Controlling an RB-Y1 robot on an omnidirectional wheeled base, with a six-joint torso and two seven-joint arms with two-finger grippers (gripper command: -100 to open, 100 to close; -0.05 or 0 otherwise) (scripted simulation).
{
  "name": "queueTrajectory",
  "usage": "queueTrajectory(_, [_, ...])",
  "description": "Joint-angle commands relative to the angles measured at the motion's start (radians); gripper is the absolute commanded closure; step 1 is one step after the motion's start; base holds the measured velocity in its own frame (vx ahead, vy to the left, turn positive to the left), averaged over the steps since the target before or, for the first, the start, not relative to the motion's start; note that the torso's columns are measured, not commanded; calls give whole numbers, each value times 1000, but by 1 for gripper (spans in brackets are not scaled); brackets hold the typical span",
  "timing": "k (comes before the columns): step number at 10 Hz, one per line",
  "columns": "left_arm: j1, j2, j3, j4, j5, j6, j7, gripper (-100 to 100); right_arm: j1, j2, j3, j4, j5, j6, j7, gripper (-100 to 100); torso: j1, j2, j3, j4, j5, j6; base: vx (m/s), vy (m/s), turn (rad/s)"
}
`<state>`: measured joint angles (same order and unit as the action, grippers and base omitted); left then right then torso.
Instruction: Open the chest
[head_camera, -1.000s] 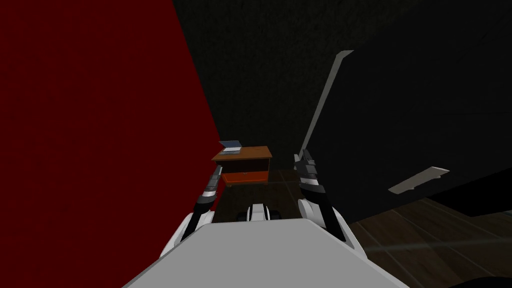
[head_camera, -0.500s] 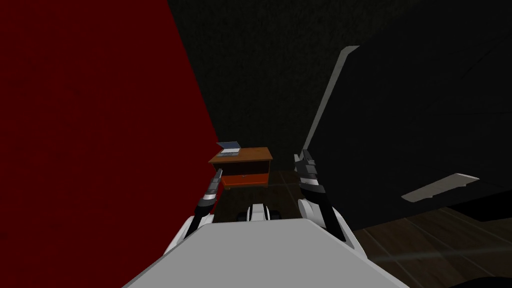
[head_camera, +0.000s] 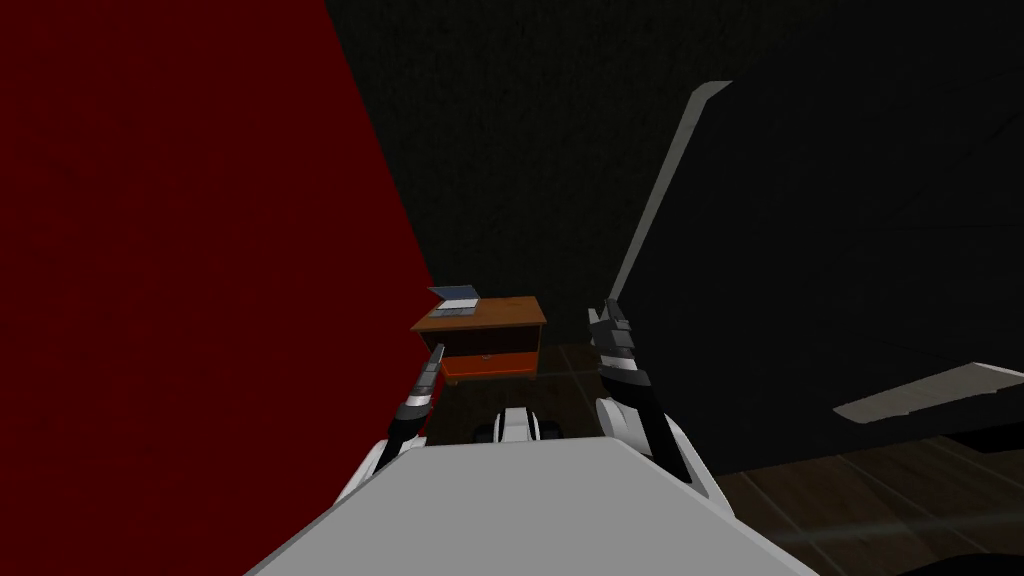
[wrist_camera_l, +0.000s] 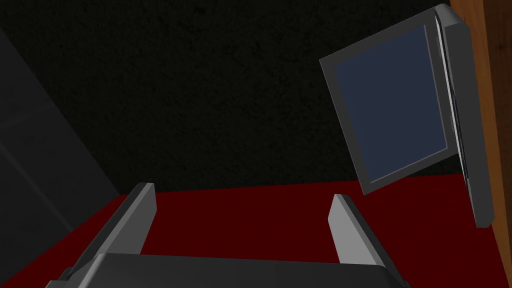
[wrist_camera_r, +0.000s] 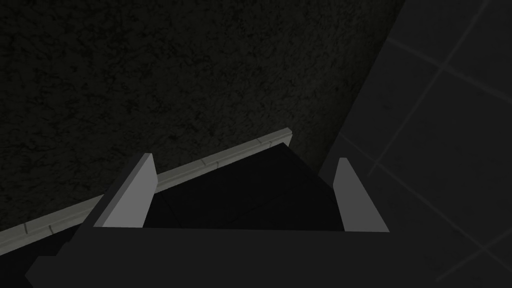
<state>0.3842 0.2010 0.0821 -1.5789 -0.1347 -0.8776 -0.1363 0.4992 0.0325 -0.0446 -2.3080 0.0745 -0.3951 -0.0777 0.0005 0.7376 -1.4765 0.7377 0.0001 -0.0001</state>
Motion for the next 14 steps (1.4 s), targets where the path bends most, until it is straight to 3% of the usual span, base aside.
queueTrajectory(1, [-12,-3,6,77,-6,-37,-2,-100,0,0,0,0,0,0,0,0,0,0,0,0,0,0,91,-4,-6])
queueTrajectory(14, [-66,-38,43,441,-40,-232,-4,-100,0,0,0,0,0,0,0,0,0,1,1,0,0,0,94,-7,-8])
